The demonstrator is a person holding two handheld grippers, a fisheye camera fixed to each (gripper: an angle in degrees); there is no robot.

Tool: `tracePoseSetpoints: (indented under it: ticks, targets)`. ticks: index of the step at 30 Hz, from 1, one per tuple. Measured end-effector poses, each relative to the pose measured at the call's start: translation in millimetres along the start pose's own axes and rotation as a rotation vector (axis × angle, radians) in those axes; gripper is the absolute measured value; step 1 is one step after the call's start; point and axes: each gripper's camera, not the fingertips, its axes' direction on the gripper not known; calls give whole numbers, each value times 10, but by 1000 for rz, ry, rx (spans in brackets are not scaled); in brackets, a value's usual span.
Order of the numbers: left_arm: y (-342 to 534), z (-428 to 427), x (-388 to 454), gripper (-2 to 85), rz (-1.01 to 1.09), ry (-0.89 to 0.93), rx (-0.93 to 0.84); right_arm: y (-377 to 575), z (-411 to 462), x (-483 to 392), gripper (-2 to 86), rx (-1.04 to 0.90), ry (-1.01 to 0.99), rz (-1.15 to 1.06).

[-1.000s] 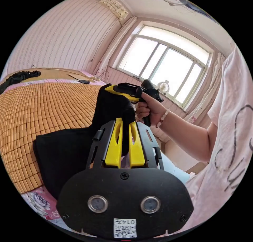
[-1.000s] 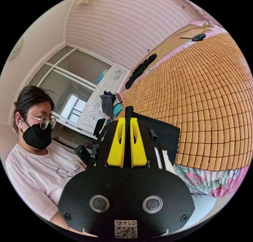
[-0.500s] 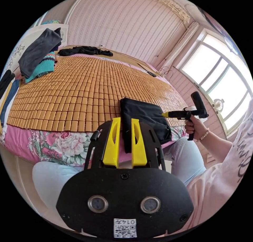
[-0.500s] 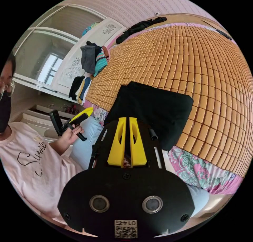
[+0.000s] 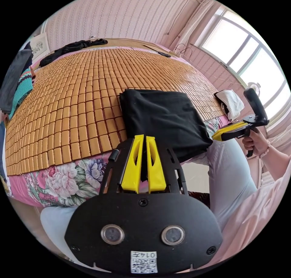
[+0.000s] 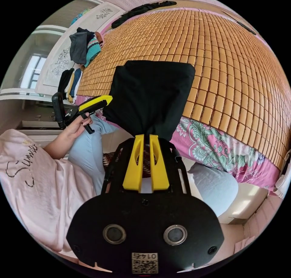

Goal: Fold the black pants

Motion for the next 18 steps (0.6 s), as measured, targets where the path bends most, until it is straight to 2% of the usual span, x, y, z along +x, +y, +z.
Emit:
tracePoseSetpoints:
  ticks: [2, 3, 5, 9, 13, 18]
  targets:
    - [-42, 12, -17, 11, 4, -4, 5, 17, 72, 73, 53, 19, 60, 44]
    - [-73, 112, -15, 16, 31, -35, -54, 21, 136, 99, 64, -18, 81, 57]
    - [-88, 169, 1, 24, 105, -50, -53, 102, 261, 139, 82, -125, 67, 68]
    - [-173, 131, -152, 42, 3, 17, -66, 226, 132, 202, 98, -174, 111, 74]
    - [-284, 39, -286, 128, -45, 53, -5, 297, -127, 348, 107, -20, 32, 101]
    - [-553, 273, -534, 164, -121, 187, 11, 322, -197, 692, 140, 236, -138, 207]
